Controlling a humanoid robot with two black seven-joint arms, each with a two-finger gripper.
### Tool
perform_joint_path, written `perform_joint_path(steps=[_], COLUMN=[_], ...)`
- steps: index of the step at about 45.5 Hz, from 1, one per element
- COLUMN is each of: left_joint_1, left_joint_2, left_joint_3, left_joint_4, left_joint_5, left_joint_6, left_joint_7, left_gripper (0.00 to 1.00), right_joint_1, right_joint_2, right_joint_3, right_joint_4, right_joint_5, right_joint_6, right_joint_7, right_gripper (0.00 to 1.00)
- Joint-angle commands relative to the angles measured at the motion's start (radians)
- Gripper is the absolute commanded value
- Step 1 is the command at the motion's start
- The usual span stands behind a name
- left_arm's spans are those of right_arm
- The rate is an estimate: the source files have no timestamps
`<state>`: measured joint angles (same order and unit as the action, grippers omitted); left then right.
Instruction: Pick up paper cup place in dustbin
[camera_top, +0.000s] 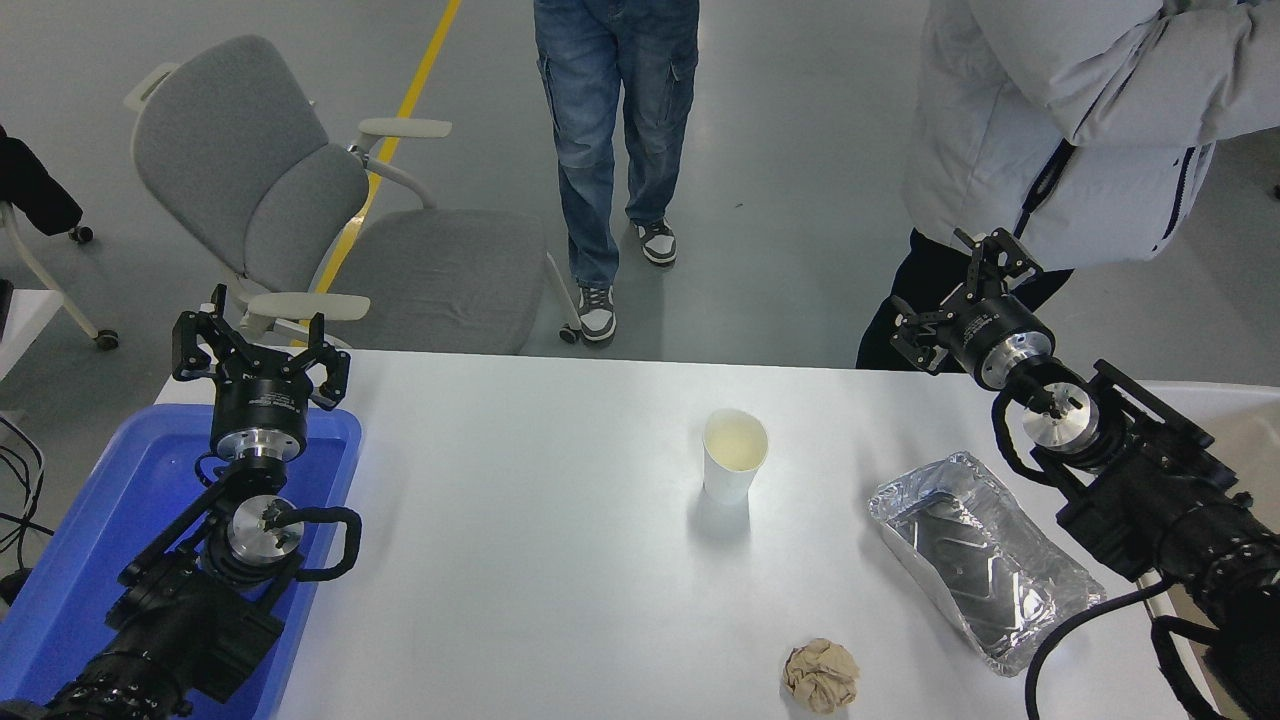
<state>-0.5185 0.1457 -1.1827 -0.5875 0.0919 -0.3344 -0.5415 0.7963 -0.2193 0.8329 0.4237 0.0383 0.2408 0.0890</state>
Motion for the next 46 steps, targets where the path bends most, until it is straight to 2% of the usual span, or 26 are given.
perform_joint_path(steps=[1, 26, 40, 46], left_joint_1=[0.000, 0.000, 0.000, 0.000], left_joint_2=[0.000, 0.000, 0.000, 0.000], left_joint_3=[0.000, 0.000, 0.000, 0.000], left_joint_4=[0.000, 0.000, 0.000, 0.000], left_joint_5=[0.000, 0.000, 0.000, 0.000], left_joint_6=[0.000, 0.000, 0.000, 0.000], left_joint_7=[0.000, 0.000, 0.000, 0.000], left_gripper=[0.99, 0.99, 0.99, 0.99], right_joint_1=[-0.002, 0.009, -0.006, -0.005], right_joint_2=[0.000, -0.014, -0.224, -0.343], right_joint_3=[0.000, -0.028, -0.195, -0.294], right_joint_4=[0.000, 0.038, 0.250, 0.361], right_joint_5=[0.000, -0.018, -0.024, -0.089], right_joint_6=[0.000, 0.005, 0.006, 0.006], right_joint_7=[0.000, -0.002, -0.002, 0.000], right_gripper=[1.00, 1.00, 1.00, 1.00])
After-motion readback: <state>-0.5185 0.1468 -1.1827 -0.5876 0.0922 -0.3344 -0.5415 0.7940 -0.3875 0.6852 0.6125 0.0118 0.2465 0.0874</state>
